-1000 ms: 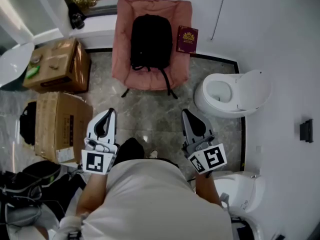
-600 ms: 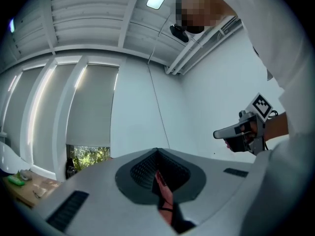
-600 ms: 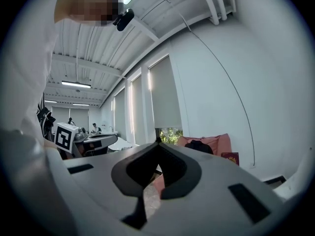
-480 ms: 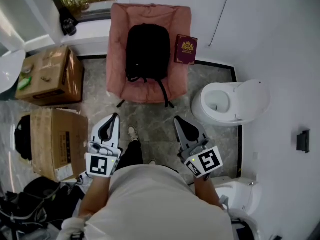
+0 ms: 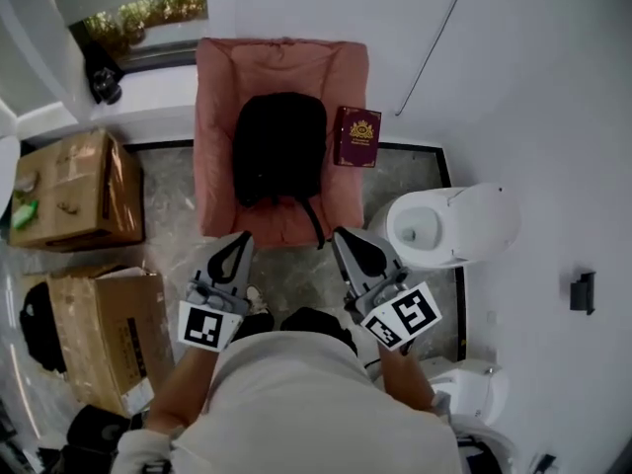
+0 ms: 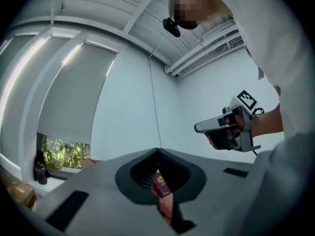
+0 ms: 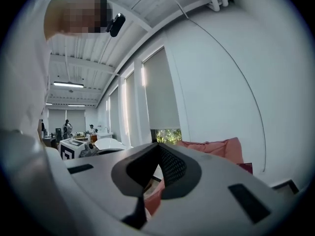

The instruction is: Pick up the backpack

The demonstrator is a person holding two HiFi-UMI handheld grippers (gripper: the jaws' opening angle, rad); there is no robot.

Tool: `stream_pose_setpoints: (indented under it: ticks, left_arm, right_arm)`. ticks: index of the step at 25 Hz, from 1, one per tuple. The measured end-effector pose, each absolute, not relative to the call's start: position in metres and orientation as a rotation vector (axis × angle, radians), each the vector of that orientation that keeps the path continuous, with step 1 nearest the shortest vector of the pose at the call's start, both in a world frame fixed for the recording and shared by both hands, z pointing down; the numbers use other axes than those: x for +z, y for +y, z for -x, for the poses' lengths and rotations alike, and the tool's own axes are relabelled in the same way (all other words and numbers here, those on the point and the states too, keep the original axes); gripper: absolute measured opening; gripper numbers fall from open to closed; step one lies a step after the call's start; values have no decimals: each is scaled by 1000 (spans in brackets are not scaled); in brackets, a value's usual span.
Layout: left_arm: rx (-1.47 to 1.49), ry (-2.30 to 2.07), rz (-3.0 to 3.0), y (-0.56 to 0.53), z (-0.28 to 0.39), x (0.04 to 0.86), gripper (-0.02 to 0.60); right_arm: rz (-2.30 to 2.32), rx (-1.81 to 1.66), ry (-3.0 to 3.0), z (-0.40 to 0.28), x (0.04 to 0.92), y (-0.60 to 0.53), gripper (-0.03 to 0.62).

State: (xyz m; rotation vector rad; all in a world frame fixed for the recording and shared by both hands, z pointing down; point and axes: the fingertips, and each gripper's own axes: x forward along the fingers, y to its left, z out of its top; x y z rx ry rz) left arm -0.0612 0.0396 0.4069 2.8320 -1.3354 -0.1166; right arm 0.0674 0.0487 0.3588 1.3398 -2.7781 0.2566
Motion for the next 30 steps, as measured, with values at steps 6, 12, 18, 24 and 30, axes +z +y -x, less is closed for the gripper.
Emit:
stream_pose_setpoints:
  ticks: [6,12,18,24,30]
  left_arm:
    - [-135,-1286,-2837,-2,43,402,11]
    - [-74,-1401,-2801,-37,34,404,11]
    - [-61,-1518,-2797,-63,14,387,11]
    - [-34,-1629,-2724,-73,20,388,11]
    - [30,-1702,-2654,-84,35,403,11]
  right_arm:
    - [-1394,337,-2736,-82,373,13,14]
    - [-1305,326,-2776,-99,381,-33,14]
    - [-1186,333,-2865,-112,376,-76,14]
    - [-1130,320,-2860,-119,388,-103,14]
    - [-1120,324,-2838,-127,413,-130,14]
